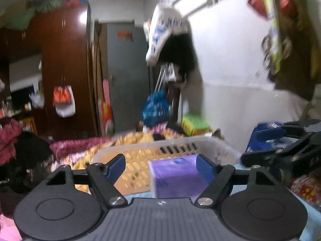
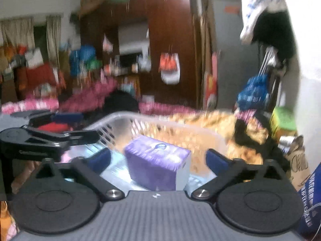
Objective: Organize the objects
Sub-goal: 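Lift the tissue pack into the white basket and open both grippers, then close both grippers on the white-and-orange medicine box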
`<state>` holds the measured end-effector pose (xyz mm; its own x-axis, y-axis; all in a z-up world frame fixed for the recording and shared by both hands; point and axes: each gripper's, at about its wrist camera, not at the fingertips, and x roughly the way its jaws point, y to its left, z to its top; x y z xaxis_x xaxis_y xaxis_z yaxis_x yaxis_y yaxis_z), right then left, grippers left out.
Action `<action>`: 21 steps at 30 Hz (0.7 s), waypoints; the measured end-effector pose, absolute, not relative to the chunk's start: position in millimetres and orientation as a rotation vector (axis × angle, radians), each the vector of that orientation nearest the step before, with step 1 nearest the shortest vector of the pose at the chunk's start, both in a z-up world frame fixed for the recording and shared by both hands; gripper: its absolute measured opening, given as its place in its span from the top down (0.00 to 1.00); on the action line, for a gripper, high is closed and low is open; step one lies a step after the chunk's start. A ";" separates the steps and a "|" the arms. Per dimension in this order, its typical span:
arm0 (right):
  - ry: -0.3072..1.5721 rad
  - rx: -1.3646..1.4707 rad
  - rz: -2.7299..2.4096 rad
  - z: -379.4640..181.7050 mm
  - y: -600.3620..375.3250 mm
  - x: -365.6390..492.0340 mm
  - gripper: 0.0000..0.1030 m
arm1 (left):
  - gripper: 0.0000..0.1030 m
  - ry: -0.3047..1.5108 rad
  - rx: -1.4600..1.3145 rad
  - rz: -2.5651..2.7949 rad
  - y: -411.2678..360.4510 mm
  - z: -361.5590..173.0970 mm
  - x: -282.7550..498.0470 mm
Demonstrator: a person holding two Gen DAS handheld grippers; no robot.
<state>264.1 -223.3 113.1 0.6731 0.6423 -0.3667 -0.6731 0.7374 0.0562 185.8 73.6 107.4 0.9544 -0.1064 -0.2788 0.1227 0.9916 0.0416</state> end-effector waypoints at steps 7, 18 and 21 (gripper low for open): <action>0.259 -0.036 0.686 78.7 -307.3 155.6 0.00 | 0.15 0.191 0.052 -0.131 67.4 81.6 71.7; 0.453 0.100 0.654 -8.9 -331.6 159.1 0.00 | 0.15 0.313 -0.023 -0.254 33.6 3.3 67.8; 0.440 0.094 0.674 -9.7 -335.6 157.1 0.03 | 0.15 0.353 -0.024 -0.292 20.4 -14.3 76.2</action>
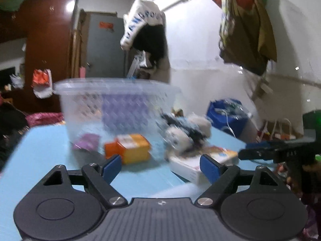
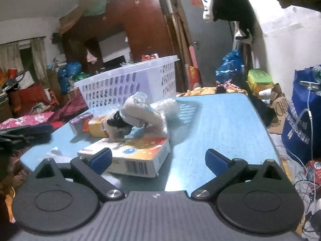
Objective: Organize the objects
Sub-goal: 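Close both grippers on the white-and-orange medicine box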
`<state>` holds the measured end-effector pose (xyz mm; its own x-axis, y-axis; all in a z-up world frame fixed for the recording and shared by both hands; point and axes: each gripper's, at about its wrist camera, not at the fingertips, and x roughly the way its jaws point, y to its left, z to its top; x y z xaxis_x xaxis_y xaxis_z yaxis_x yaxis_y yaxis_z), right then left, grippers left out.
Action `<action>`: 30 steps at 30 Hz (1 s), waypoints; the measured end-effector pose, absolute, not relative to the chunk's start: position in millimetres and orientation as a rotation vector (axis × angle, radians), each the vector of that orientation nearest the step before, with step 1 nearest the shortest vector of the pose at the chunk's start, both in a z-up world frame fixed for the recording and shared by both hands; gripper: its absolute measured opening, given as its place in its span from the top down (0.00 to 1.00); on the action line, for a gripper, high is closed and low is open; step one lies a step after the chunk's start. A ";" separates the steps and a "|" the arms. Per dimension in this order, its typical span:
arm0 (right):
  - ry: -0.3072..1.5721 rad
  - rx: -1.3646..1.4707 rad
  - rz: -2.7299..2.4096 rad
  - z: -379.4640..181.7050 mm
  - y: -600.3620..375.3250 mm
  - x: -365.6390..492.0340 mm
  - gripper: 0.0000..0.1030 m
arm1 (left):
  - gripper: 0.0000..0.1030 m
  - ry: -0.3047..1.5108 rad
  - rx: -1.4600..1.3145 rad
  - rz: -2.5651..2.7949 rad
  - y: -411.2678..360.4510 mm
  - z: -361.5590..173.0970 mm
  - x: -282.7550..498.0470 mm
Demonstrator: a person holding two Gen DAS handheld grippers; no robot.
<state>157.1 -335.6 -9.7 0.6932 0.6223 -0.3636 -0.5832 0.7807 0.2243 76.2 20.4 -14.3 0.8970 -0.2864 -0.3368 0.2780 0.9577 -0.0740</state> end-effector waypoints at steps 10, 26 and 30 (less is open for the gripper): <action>0.420 0.031 0.796 -24.3 -324.5 159.8 0.29 | 0.34 0.414 -0.020 -0.377 -12.6 -51.6 92.2; 0.361 -0.038 0.810 -22.3 -319.0 145.6 0.50 | 0.60 0.336 0.031 -0.411 -20.3 -50.0 77.6; 0.326 -0.056 0.810 -16.6 -312.1 134.6 0.51 | 0.60 0.293 0.045 -0.399 -15.9 -46.3 64.0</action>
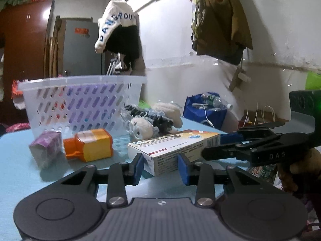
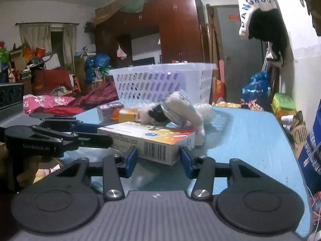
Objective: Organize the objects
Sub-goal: 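Close both grippers on the white-and-orange medicine box, then lower the medicine box into the basket and open both grippers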
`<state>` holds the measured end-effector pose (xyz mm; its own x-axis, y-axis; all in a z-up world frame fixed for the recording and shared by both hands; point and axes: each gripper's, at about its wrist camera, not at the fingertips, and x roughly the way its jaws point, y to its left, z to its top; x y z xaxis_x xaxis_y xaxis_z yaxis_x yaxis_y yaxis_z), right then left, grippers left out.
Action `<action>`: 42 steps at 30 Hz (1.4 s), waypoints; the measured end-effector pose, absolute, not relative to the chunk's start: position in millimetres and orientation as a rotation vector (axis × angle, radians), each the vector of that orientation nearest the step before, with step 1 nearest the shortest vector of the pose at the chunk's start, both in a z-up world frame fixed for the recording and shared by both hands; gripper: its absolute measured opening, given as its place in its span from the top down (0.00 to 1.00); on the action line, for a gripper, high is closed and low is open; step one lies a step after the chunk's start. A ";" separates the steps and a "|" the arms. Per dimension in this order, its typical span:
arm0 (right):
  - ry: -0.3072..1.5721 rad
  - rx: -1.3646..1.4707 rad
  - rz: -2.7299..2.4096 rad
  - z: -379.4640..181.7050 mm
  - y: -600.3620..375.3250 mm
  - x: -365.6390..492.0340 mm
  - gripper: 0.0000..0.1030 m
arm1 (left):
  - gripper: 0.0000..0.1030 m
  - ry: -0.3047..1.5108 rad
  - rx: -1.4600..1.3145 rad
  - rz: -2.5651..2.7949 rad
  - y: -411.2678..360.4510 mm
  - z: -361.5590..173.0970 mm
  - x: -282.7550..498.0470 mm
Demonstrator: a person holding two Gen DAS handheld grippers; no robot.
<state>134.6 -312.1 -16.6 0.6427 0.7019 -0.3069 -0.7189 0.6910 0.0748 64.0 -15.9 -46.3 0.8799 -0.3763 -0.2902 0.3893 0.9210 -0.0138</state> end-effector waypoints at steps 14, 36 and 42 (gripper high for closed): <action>0.191 -0.098 0.840 17.4 -287.7 125.2 0.53 | 0.61 0.155 0.009 -0.362 11.9 -14.9 40.1; 0.219 -0.102 0.858 100.8 -229.7 227.5 0.54 | 0.61 0.164 0.050 -0.305 52.3 103.2 153.0; 0.342 -0.088 0.813 79.9 -209.8 270.6 0.54 | 0.60 0.306 0.026 -0.283 63.0 95.6 217.3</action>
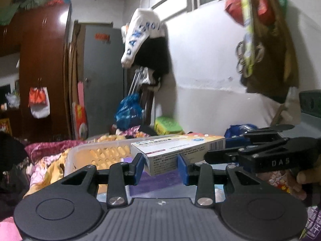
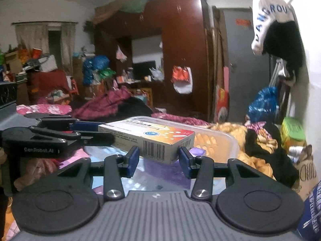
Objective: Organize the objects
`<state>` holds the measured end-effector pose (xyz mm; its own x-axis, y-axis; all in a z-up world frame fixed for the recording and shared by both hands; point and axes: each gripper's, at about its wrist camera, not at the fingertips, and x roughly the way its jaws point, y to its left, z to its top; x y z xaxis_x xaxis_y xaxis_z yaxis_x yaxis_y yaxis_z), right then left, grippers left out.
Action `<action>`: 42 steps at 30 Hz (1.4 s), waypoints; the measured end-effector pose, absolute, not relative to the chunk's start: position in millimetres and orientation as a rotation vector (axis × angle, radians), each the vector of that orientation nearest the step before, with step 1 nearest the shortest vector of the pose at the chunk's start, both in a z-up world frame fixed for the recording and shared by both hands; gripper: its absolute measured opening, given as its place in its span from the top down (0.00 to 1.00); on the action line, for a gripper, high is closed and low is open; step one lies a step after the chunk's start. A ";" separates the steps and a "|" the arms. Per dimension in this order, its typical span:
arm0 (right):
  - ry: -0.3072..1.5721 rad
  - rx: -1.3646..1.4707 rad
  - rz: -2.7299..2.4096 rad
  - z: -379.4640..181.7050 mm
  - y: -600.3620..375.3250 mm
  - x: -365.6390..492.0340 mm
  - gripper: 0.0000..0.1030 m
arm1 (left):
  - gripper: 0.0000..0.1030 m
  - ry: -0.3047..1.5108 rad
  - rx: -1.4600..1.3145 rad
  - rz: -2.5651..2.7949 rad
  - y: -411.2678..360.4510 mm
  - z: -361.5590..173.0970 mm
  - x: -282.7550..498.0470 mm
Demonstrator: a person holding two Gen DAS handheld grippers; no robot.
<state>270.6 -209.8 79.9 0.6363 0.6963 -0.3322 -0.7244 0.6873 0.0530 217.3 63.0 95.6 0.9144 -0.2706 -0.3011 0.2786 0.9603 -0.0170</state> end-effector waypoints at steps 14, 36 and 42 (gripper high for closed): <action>0.475 -0.054 0.716 72.7 -192.6 318.4 0.52 | 0.58 0.453 -0.010 -0.154 60.1 85.7 297.5; 0.382 0.089 0.633 -11.7 -340.7 164.9 0.00 | 0.18 0.302 -0.118 -0.054 114.8 -3.1 80.0; 0.456 -0.020 0.656 -19.0 -312.0 179.3 0.05 | 0.18 0.369 -0.117 -0.035 122.6 -7.6 102.9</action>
<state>179.3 -312.0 -19.0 0.6975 0.5837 -0.4156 -0.5925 0.7961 0.1236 102.9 122.6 -7.6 0.9321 -0.0557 -0.3578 0.0130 0.9926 -0.1205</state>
